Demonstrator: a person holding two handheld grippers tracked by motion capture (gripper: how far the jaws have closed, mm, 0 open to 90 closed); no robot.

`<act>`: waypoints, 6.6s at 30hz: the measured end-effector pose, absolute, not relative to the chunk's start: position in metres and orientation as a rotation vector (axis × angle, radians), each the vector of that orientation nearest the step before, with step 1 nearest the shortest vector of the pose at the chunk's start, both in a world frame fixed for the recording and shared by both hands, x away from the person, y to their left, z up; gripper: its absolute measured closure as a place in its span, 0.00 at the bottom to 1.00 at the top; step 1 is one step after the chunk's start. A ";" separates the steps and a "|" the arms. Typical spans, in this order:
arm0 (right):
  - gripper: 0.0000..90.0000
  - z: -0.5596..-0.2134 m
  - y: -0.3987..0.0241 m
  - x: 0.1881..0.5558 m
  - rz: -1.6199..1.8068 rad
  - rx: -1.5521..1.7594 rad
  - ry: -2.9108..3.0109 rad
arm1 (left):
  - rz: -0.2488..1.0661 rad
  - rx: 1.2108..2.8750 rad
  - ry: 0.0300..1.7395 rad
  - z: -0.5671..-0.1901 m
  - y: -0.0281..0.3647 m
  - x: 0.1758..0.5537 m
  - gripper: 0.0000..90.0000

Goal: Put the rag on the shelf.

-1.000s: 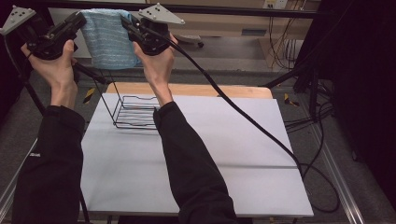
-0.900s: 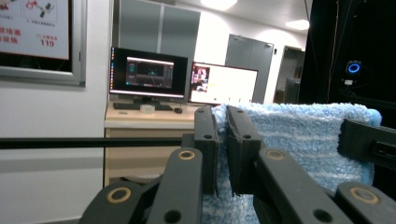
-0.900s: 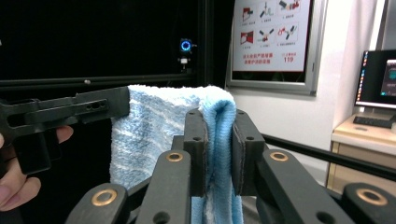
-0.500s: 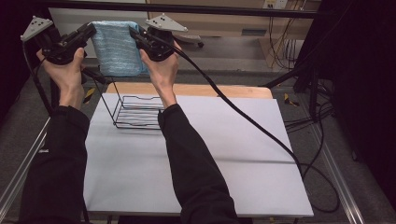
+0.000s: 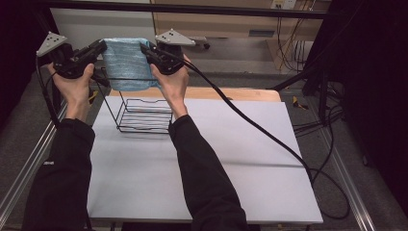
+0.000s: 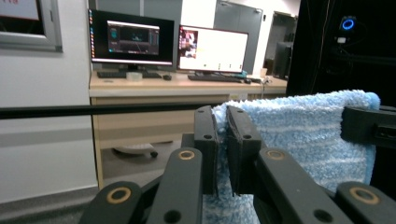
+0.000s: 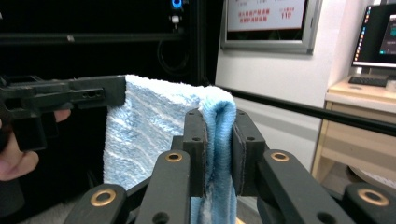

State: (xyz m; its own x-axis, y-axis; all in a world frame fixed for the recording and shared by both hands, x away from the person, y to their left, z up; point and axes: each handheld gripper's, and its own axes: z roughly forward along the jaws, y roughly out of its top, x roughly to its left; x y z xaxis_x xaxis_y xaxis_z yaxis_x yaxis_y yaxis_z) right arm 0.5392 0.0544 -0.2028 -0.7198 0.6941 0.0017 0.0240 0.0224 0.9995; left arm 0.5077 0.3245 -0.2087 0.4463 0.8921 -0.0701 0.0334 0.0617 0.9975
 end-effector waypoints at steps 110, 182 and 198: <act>0.97 -0.255 0.054 0.492 1.497 0.725 2.303 | 0.591 1.767 0.950 -0.265 0.332 0.455 1.00; 0.01 -0.356 -0.156 0.412 1.452 1.006 2.287 | 0.439 1.913 1.027 -0.386 0.289 0.382 0.10; 0.01 -0.420 -0.227 0.381 1.369 1.154 2.309 | 0.400 2.022 0.970 -0.435 0.274 0.368 0.11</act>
State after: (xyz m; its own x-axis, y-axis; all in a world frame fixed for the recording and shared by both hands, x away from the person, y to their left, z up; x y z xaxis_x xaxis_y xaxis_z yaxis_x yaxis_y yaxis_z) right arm 0.3810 -0.2269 -0.4202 -0.6679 0.7187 0.1935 0.5144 0.2579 0.8178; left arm 0.3676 0.2741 -0.4350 0.6501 0.7569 -0.0667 0.4902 -0.3507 0.7980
